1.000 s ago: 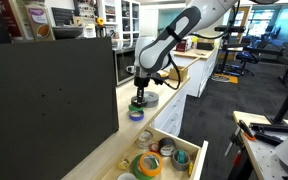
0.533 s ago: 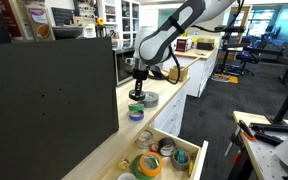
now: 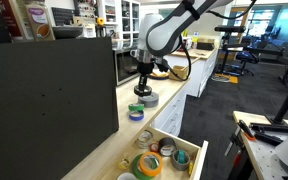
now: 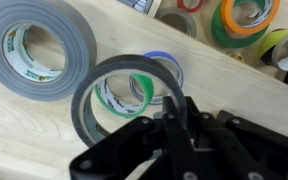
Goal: Place the black masking tape in the open drawer
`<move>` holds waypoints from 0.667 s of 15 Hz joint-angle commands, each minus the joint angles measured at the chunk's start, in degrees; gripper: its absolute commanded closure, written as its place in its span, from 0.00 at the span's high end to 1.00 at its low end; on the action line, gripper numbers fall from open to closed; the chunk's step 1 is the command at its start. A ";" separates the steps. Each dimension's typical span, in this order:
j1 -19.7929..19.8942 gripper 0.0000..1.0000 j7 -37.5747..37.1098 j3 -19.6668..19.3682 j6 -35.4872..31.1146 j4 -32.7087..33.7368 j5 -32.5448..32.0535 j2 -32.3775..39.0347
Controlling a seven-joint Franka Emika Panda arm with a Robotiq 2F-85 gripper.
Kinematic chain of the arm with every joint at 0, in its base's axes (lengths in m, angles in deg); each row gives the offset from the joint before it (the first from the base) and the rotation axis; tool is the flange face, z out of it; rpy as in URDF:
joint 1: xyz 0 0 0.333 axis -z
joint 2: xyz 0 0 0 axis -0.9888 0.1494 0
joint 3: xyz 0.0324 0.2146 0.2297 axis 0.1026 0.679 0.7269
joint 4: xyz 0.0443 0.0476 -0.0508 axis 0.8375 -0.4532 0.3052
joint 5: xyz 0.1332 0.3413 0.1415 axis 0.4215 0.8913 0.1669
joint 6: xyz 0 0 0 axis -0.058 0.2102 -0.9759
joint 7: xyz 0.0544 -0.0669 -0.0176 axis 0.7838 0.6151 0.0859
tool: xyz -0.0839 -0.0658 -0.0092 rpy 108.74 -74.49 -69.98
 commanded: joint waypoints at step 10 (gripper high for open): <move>-10.72 0.03 -21.39 -3.07 -3.46 -25.04 -12.52 -13.24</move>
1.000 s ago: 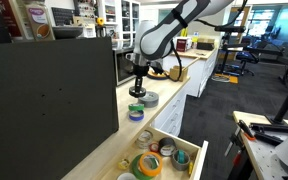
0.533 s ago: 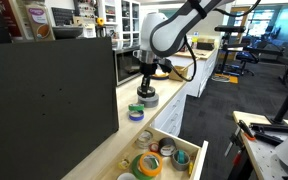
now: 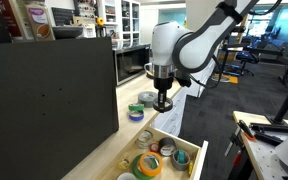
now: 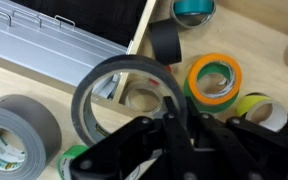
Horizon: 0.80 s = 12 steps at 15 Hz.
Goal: Place the black masking tape in the open drawer
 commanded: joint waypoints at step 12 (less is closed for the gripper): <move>-6.53 0.04 -4.18 0.64 -8.92 -7.07 -2.73 4.92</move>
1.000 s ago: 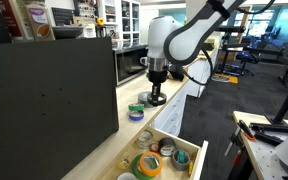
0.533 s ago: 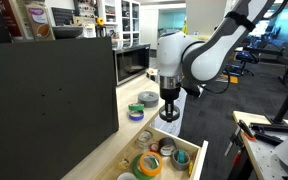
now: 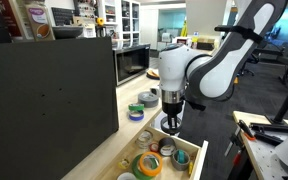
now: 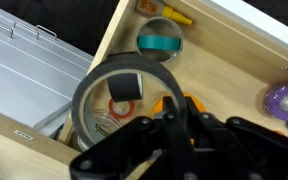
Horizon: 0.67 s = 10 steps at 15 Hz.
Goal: Place the black masking tape in the open drawer
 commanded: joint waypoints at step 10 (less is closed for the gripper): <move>0.30 0.04 1.76 0.78 -10.60 4.34 1.48 14.32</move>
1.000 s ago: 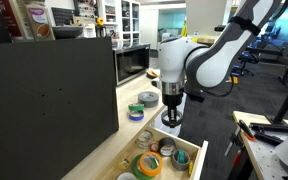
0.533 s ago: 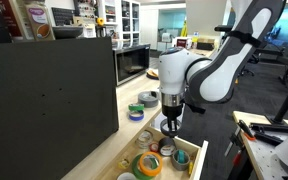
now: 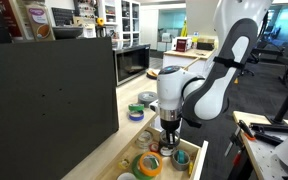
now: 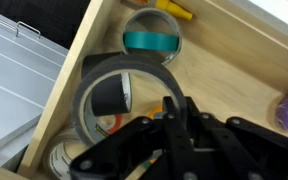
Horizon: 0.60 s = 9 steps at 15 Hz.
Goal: Place the black masking tape in the open drawer
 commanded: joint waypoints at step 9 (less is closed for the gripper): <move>0.96 0.04 4.38 5.66 -5.12 6.69 2.73 9.61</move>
